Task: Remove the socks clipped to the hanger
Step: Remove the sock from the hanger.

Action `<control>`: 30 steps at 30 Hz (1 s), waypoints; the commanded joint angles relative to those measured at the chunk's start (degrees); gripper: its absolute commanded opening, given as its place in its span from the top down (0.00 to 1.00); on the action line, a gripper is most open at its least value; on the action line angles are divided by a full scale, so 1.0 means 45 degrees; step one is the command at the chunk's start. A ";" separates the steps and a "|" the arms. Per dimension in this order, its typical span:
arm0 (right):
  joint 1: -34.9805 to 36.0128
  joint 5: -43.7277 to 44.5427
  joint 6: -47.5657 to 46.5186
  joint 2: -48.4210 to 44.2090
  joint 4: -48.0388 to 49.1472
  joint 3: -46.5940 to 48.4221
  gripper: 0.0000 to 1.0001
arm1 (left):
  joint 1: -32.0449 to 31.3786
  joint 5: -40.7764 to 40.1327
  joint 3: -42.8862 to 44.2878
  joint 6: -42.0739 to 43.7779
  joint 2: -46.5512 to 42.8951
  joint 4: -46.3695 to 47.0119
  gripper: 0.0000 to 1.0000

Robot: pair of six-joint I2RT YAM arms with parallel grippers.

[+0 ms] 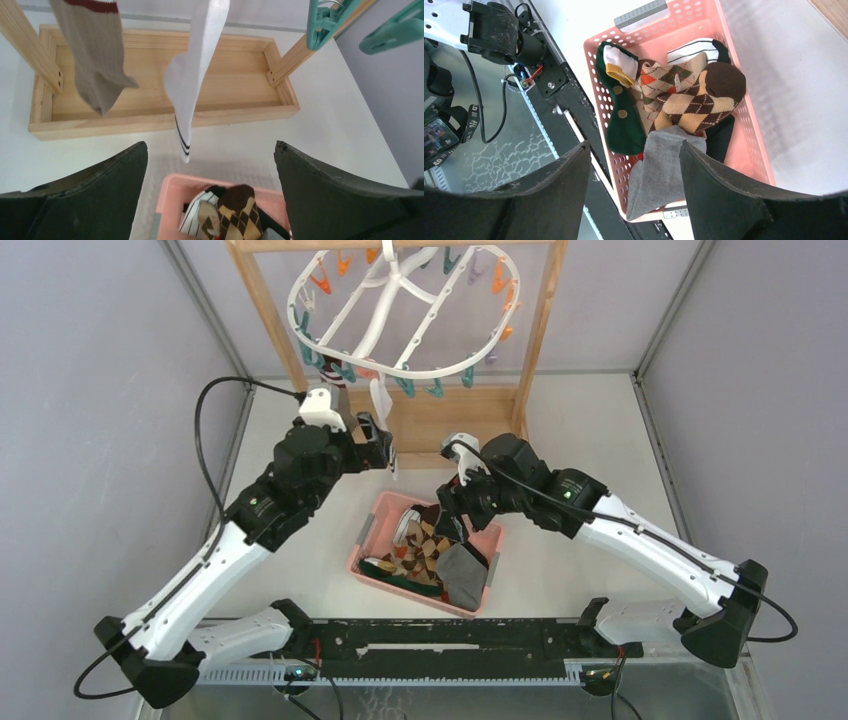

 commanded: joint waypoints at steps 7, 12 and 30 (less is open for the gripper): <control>-0.0243 -0.0119 0.0627 -0.1036 0.0264 -0.0509 0.27 | 0.0605 0.0179 -0.0628 0.0051 0.1766 0.2974 0.00; -0.0339 -0.0109 0.0671 -0.1237 0.0185 -0.0679 0.28 | 0.0612 -0.0139 -0.1038 -0.0117 0.2100 0.3067 0.00; -0.0596 -0.0304 0.0728 -0.1489 -0.0343 -0.0836 0.28 | 0.0823 0.0315 -0.1004 -0.0518 0.3923 0.3589 0.33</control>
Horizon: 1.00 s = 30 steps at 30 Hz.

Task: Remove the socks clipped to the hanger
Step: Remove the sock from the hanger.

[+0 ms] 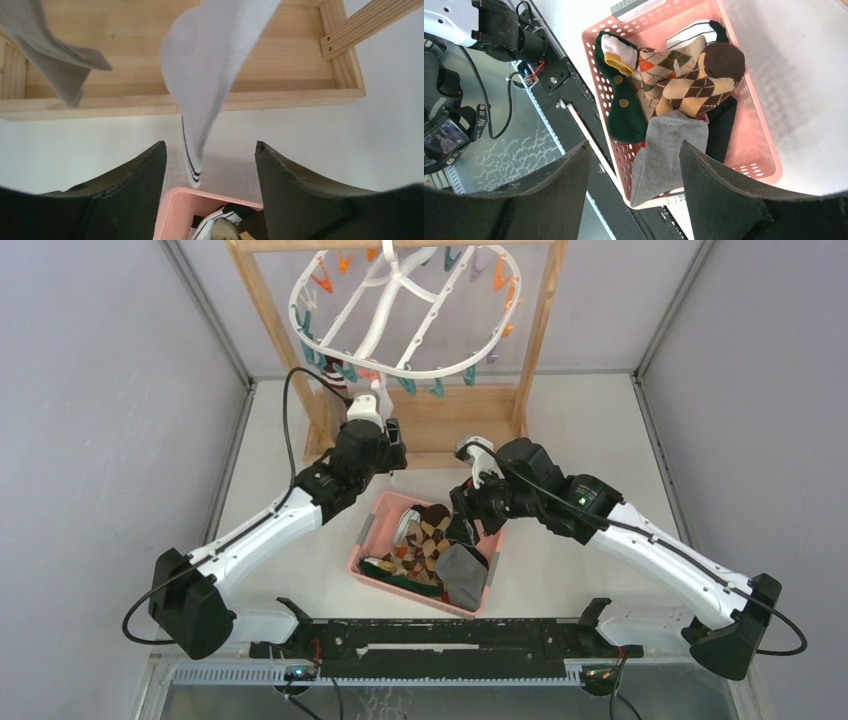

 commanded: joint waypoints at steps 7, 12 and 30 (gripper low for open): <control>-0.0136 -0.0281 0.0266 -0.0346 0.0180 -0.0194 0.27 | 0.0520 0.1503 0.0762 0.0022 -0.0248 0.0035 0.71; -0.0138 -0.0373 0.0365 -0.0192 0.0573 -0.0174 0.28 | 0.0551 0.1725 0.1593 0.0352 -0.0642 -0.1497 0.77; -0.0359 -0.0288 0.0907 -0.0035 0.1355 -0.0164 0.32 | 0.0552 0.2567 0.2303 -0.0032 -0.2177 -0.3679 0.58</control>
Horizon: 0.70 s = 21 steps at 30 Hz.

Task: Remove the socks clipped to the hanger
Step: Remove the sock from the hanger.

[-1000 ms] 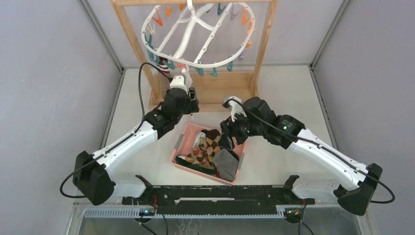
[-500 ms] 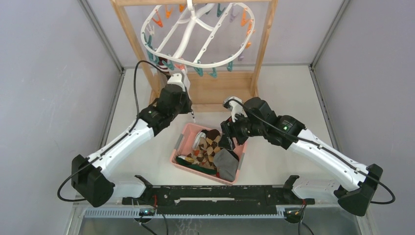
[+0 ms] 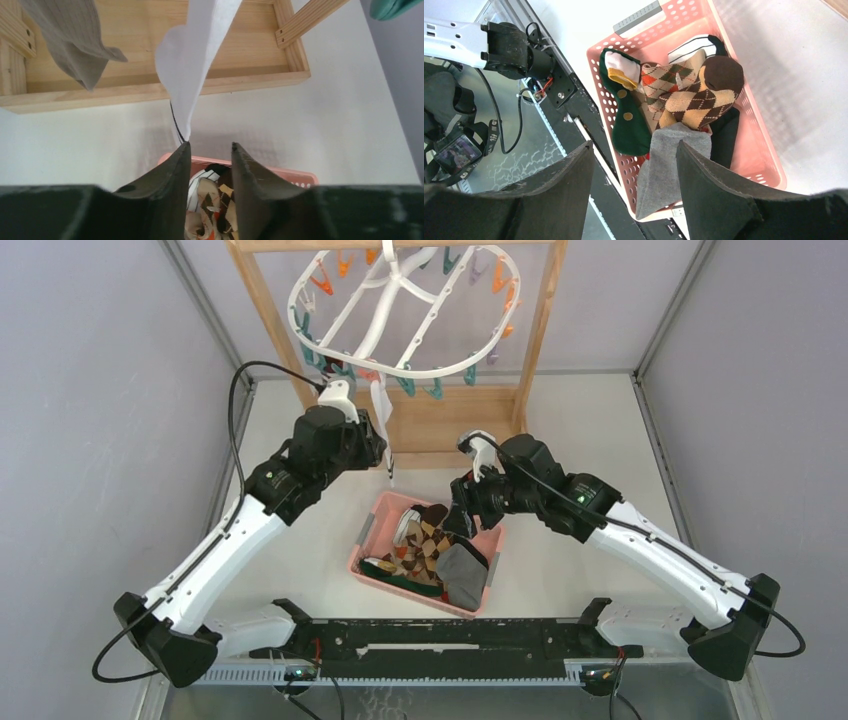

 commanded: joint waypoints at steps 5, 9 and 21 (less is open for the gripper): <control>-0.0015 0.0177 0.0399 -0.0350 0.0129 0.0018 0.30 | 0.0037 -0.0009 -0.1101 -0.0083 -0.0320 0.1742 0.07; 0.0008 0.0397 0.0538 -0.0700 -0.0273 0.0004 0.09 | 0.0054 -0.0549 -0.1861 -0.0396 -0.0122 0.2804 0.00; 0.0049 0.0163 0.0885 -0.1724 -0.0628 -0.0422 0.00 | 0.0064 -0.1172 -0.2280 -0.0308 0.1364 0.5733 0.00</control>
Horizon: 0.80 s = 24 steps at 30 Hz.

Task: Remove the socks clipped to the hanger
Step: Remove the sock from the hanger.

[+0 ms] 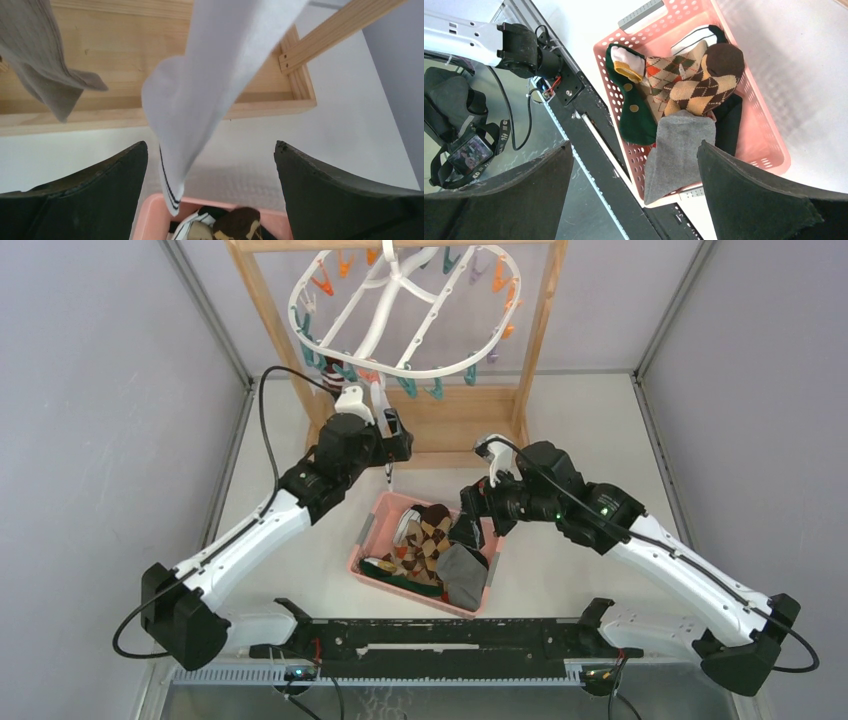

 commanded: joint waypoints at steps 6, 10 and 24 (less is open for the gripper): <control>0.0005 -0.0051 0.0349 -0.0811 -0.0545 -0.0287 0.02 | 0.0203 -0.0626 0.0216 0.0470 0.1235 0.1905 0.42; -0.0046 -0.0107 0.0475 -0.0904 -0.0419 -0.0441 0.04 | 0.0269 -0.0223 0.0962 0.0545 0.1776 0.0982 1.00; -0.0217 -0.0031 0.0551 0.0014 0.1591 -0.0439 0.14 | 0.0275 0.0623 0.7820 0.0795 0.1792 -0.8424 1.00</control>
